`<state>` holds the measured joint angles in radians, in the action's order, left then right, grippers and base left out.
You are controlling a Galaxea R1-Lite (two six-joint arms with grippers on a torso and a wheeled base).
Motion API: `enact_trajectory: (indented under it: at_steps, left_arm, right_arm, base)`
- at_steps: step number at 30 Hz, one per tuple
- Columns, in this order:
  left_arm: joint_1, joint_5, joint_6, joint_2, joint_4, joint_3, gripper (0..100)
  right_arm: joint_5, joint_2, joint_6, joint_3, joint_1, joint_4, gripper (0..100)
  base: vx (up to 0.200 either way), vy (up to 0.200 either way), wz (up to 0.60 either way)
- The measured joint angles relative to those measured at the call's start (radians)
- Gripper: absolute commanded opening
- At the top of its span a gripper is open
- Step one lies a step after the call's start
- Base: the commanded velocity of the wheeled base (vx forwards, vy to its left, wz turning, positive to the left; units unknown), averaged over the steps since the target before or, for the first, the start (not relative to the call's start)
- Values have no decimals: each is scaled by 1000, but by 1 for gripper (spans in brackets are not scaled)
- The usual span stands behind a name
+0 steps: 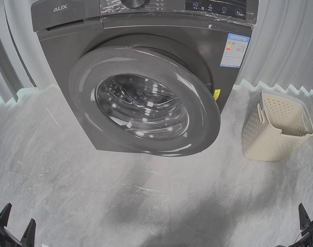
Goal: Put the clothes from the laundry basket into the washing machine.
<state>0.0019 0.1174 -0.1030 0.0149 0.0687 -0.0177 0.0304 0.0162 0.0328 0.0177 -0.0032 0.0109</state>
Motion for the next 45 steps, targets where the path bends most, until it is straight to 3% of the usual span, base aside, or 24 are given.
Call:
enact_trajectory:
  at_steps: [6,10,15,19,24,28,34,41,45]
  left_arm:
    - [1,5,2,0,0,0,100]
    - [1,13,4,0,0,0,100]
    - [0,18,5,1,0,0,100]
    - [0,20,5,1,0,0,100]
    - [1,21,5,1,0,0,100]
    - [1,23,4,1,0,0,100]
    - [1,20,1,1,1,0,100]
    - [1,16,-3,1,1,0,100]
    - [1,15,-4,1,1,0,100]
  right_arm:
    - [-17,1,17,93,3,26,100]
    - [-93,43,27,181,5,-7,100]
    - [-205,181,38,214,7,-4,100]
    - [-278,343,43,218,16,66,100]
    - [-319,570,54,222,82,227,100]
    - [-305,759,78,227,191,360,100]
    - [-225,1024,143,245,350,611,100]
    - [-145,1304,185,262,445,896,100]
    - [-123,1439,193,267,466,1041,100]
  base:
    - [33,0,0]
    - [0,0,0]
    - [0,0,0]
    - [0,0,0]
    - [0,0,0]
    - [0,0,0]
    - [0,0,0]
    - [0,0,0]
    - [0,0,0]
